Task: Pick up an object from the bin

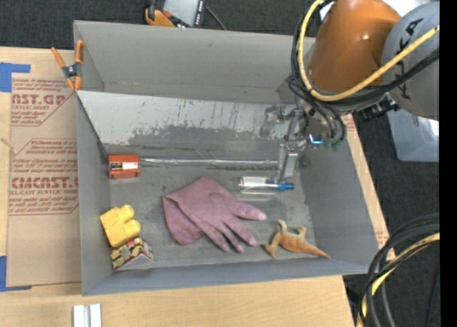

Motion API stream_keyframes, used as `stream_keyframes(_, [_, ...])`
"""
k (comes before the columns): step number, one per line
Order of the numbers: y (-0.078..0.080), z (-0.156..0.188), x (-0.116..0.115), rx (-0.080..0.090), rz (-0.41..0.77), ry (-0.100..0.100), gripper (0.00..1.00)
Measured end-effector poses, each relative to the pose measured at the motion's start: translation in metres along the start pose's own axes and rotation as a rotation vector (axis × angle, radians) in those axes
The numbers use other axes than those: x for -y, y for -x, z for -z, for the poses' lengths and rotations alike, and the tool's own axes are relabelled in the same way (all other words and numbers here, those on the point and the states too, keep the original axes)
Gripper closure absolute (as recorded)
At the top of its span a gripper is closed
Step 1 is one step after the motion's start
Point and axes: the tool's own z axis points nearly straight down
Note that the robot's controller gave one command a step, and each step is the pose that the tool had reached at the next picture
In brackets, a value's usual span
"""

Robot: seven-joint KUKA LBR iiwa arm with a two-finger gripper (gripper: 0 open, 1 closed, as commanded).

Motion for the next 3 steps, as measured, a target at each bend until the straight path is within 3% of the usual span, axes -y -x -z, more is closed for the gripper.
stream_keyframes(1, [0.001,0.005,0.0,0.008,0.0,-0.001,0.0])
stream_keyframes(2, [0.004,-0.155,0.032,0.011,-0.131,0.002,0.0])
stream_keyframes(3, [0.003,-0.079,0.04,0.028,0.077,-0.002,0.0])
